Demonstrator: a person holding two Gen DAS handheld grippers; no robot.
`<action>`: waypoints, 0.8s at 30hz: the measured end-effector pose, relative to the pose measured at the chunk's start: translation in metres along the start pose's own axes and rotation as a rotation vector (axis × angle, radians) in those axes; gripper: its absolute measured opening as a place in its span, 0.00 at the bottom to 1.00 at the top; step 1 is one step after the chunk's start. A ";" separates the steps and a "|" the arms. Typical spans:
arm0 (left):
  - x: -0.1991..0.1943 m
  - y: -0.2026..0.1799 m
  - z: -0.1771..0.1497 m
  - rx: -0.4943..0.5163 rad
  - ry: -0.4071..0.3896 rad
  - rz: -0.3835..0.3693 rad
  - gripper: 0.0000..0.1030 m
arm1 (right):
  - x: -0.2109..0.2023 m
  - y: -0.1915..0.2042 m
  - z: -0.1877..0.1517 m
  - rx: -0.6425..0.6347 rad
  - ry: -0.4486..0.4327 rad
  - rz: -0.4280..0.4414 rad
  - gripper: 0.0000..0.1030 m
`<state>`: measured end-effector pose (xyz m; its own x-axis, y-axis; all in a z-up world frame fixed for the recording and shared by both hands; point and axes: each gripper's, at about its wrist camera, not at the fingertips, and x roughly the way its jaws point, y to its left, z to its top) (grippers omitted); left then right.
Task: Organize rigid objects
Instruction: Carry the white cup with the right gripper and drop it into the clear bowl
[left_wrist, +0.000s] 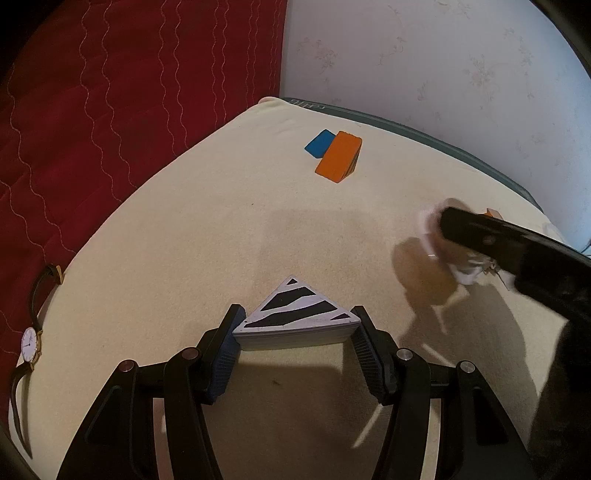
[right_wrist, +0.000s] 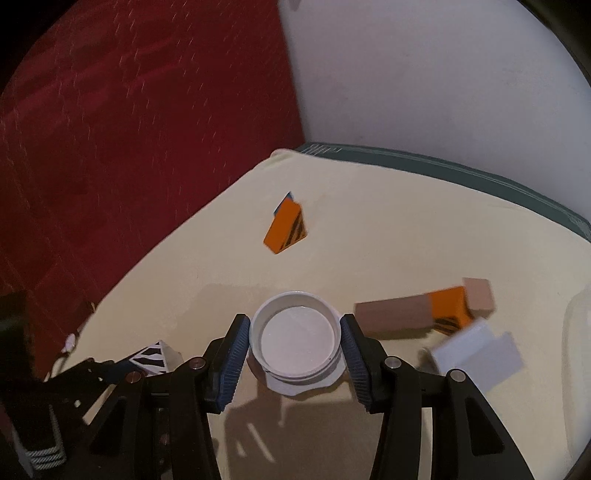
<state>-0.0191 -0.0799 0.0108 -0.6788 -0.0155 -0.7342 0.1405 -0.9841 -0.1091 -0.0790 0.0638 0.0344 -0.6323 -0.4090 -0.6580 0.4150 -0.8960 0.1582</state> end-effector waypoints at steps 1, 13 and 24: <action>0.000 0.000 0.000 0.001 0.000 0.002 0.57 | -0.006 -0.004 -0.002 0.015 -0.009 -0.006 0.51; -0.003 0.000 -0.001 0.016 0.009 0.019 0.57 | -0.072 -0.046 -0.019 0.161 -0.105 -0.084 0.51; -0.016 -0.003 0.000 0.033 -0.007 0.033 0.57 | -0.119 -0.123 -0.043 0.354 -0.160 -0.277 0.51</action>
<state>-0.0087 -0.0767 0.0235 -0.6794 -0.0490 -0.7322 0.1389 -0.9883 -0.0627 -0.0261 0.2303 0.0617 -0.7919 -0.1432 -0.5936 -0.0142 -0.9675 0.2525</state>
